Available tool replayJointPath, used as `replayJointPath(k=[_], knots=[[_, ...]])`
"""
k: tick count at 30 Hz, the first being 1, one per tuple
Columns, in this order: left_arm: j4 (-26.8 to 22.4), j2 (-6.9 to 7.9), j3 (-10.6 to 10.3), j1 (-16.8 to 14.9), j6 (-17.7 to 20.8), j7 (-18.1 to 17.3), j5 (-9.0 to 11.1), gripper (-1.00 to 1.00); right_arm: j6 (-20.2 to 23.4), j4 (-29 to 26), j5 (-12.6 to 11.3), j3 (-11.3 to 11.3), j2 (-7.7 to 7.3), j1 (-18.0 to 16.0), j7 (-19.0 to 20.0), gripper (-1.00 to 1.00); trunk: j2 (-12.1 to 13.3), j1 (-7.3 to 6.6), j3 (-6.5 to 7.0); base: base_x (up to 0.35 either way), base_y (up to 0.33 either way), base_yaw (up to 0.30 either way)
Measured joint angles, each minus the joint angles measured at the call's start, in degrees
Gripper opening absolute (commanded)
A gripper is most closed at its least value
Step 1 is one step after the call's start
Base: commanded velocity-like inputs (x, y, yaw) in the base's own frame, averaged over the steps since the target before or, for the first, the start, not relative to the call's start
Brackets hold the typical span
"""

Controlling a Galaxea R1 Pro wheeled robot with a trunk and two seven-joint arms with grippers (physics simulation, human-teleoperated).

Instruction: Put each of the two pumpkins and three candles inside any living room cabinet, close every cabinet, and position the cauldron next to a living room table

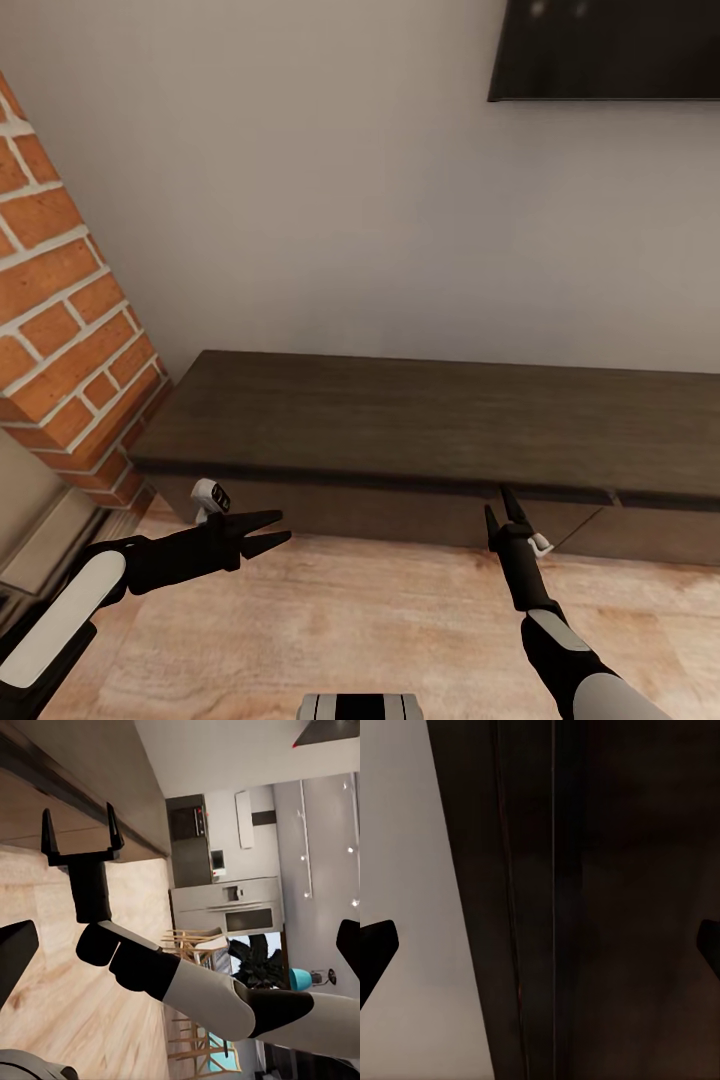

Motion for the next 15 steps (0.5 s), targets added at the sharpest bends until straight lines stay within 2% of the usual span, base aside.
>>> replayJointPath(k=[15], knots=[[-0.02,0.01,0.02,0.01,0.00,0.01,0.01,1.00,0.05,-0.03,-0.06,0.03,-0.01,0.18,0.23,1.00,0.00,0.00,-0.01,0.046,0.000,0.000]])
